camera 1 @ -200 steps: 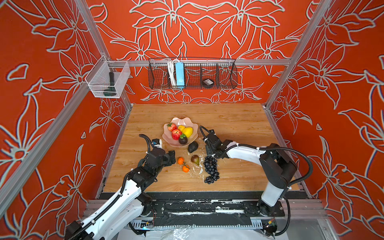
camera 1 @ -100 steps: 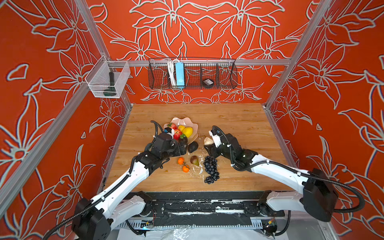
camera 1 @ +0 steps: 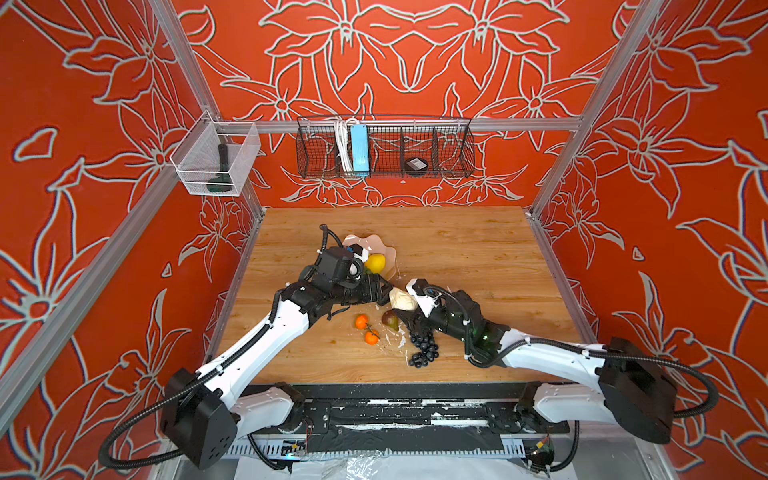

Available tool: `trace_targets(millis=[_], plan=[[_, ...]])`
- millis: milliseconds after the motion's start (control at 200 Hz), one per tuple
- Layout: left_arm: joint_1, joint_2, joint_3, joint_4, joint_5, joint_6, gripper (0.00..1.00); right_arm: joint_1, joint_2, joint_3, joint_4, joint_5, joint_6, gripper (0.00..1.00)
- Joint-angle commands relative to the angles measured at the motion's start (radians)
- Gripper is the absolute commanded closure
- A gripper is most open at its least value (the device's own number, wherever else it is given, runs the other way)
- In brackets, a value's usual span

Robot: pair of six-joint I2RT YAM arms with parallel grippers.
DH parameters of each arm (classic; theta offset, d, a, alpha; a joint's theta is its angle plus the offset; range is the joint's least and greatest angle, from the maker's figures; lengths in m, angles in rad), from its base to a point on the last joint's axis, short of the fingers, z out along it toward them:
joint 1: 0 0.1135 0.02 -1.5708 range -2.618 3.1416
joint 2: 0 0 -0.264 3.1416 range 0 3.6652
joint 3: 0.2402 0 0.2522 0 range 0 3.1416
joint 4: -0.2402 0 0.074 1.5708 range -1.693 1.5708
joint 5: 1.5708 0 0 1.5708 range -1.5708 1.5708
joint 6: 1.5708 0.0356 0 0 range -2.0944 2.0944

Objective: Arrange fruit in a fruit bowl
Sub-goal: Place the fruit in the fruit bowl.

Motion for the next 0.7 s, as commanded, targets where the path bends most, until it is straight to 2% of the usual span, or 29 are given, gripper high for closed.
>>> trace_targets(millis=[0,205,435,696], plan=[[-0.003,-0.01,-0.004,-0.016,0.0,-0.025,0.4,0.02,0.012,-0.003,0.098,-0.008,-0.041,0.4],[-0.003,-0.015,-0.008,0.008,0.027,-0.027,0.51,0.047,0.025,-0.008,0.115,-0.004,-0.063,0.4],[-0.003,-0.017,-0.023,0.024,0.026,-0.04,0.67,0.069,0.024,-0.022,0.137,0.008,-0.079,0.4],[0.002,-0.029,-0.032,0.017,-0.01,-0.053,0.8,0.085,0.024,-0.027,0.147,0.021,-0.094,0.4]])
